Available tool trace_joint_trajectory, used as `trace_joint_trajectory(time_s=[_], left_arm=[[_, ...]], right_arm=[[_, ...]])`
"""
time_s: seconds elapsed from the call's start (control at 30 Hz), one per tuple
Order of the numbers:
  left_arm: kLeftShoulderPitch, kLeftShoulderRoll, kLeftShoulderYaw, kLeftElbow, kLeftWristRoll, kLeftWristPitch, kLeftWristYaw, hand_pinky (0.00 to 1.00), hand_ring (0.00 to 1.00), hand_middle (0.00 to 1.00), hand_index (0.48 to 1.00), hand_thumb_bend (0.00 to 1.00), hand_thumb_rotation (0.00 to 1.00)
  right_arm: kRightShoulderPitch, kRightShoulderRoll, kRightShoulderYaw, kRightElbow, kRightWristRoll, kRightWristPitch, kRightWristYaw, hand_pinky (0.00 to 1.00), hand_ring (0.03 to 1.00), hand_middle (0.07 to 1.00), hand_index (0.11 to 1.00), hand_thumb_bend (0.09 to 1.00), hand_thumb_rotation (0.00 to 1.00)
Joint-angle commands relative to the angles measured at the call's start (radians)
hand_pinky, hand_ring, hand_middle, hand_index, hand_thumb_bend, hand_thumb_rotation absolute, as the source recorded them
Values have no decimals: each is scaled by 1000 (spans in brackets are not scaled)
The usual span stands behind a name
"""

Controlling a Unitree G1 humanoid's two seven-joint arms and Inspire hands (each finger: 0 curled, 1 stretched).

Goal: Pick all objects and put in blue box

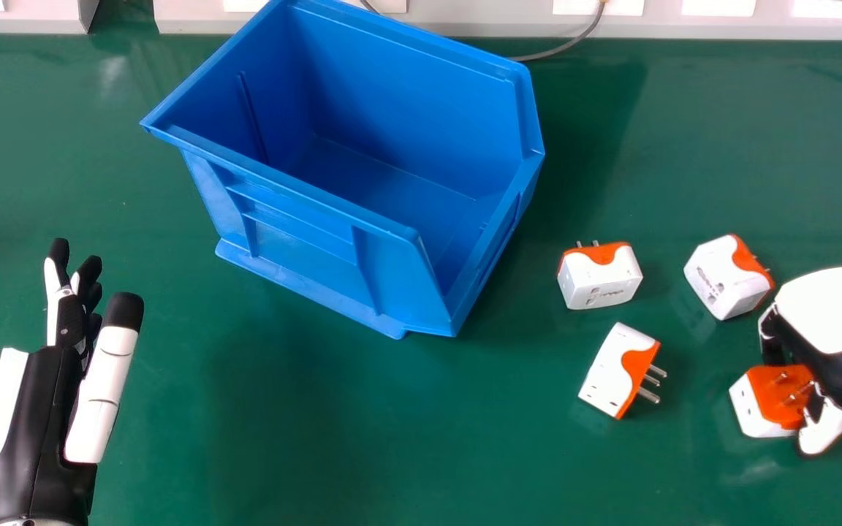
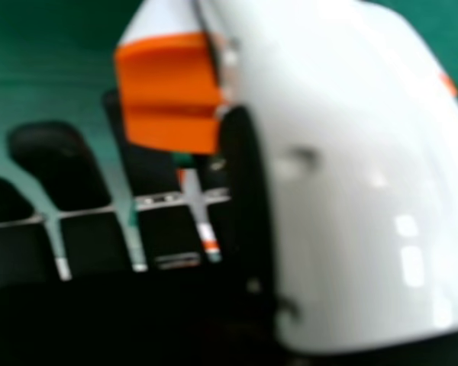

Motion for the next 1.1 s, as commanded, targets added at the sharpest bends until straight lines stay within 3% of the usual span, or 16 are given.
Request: trace_joint_trajectory(time_s=[0.0, 0.17, 0.33, 0.6, 0.9, 1.07], left_arm=[[0, 12, 15, -3, -6, -23, -2, 1000, 1000, 1000, 1000, 776, 1000], [0, 13, 15, -6, -9, -19, -3, 1000, 1000, 1000, 1000, 778, 1000], [-1, 12, 14, -13, -7, -9, -3, 1000, 1000, 1000, 1000, 784, 1000], [-13, 12, 11, -8, -2, 0, 1, 1000, 1000, 1000, 1000, 785, 1000], [-15, 5, 0, -36, 9, 26, 11, 1000, 1000, 1000, 1000, 775, 1000], [-22, 3, -5, -28, 16, 25, 19, 1000, 1000, 1000, 1000, 788, 1000]], right_arm=[[16, -11, -14, -15, 12, 19, 18, 103, 148, 472, 472, 526, 0], [51, -2, -71, -109, 87, 72, 87, 125, 169, 469, 470, 524, 0], [160, 18, -190, -328, 181, 120, 127, 155, 196, 468, 469, 523, 0], [223, 102, -337, -588, 294, 105, 107, 246, 335, 481, 522, 499, 0], [108, 157, -303, -676, 261, 99, 112, 292, 398, 483, 526, 493, 0], [-46, 193, -225, -603, 267, 59, 110, 284, 399, 478, 543, 489, 0]])
